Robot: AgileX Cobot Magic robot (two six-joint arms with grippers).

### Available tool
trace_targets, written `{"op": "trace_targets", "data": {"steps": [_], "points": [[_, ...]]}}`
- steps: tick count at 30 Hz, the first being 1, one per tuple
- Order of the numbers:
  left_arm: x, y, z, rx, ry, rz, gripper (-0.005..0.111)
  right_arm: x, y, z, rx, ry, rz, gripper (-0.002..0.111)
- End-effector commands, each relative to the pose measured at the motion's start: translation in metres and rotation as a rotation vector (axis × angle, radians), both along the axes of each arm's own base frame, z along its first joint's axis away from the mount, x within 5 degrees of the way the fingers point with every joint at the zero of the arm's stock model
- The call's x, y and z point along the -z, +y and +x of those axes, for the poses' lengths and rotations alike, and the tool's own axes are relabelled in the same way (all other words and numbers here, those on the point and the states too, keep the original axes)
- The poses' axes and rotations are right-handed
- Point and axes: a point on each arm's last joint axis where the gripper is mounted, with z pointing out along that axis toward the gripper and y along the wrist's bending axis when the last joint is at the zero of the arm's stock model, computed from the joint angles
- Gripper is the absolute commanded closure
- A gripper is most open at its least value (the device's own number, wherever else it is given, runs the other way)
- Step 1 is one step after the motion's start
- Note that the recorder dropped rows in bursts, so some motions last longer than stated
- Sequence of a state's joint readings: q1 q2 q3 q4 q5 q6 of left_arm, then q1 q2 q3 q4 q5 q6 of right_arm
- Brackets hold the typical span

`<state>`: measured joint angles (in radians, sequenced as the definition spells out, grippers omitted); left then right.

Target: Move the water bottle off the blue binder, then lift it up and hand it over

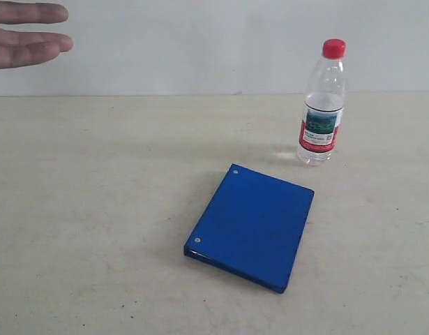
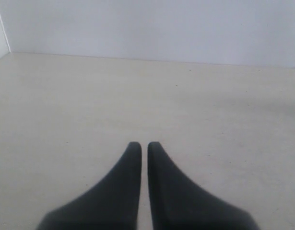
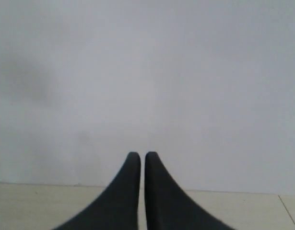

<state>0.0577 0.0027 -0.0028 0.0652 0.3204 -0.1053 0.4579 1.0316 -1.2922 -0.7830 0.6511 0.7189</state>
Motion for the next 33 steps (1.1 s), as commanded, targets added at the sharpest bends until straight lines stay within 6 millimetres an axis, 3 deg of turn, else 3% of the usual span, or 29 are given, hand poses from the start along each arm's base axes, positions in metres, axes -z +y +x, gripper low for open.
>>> {"op": "trace_targets", "data": {"steps": [1,4,7,11,14,18,21,25,29,33], "points": [[0.000,0.000,0.000,0.018,-0.006,0.060,0.102,-0.005,-0.030,-0.066,-0.026,-0.121,0.059,0.108],[0.000,0.000,0.000,0.018,-0.006,0.060,0.102,0.007,-0.051,-0.108,-0.029,-0.177,0.073,0.108],[-0.004,-0.002,0.001,0.024,-0.052,-0.018,0.102,0.034,-0.068,-0.147,-0.039,-0.152,0.137,0.108],[-0.010,-0.006,0.002,0.025,-0.131,-0.254,0.102,0.086,-0.073,-0.173,-0.089,0.077,0.181,0.108],[-0.012,-0.008,0.002,0.021,-0.160,-0.428,0.102,0.123,-0.060,-0.180,-0.211,0.288,0.227,0.108],[-0.013,-0.008,0.002,0.021,-0.163,-0.461,0.102,0.165,-0.025,-0.184,-0.507,0.548,0.323,0.108],[-0.016,-0.007,0.003,0.012,-0.205,-0.508,0.102,0.190,-0.008,-0.181,-0.653,0.612,0.352,0.108],[-0.036,-0.006,0.001,0.004,-0.327,-0.767,0.102,0.215,0.001,-0.176,-0.745,0.602,0.327,0.108],[-0.091,-0.009,-0.014,0.094,-0.449,-0.530,0.102,0.215,0.005,-0.177,-0.813,0.571,0.321,0.107],[-0.129,-0.022,-0.017,0.232,-0.373,-0.227,0.102,0.212,0.008,-0.178,-0.864,0.529,0.297,0.084]]}}
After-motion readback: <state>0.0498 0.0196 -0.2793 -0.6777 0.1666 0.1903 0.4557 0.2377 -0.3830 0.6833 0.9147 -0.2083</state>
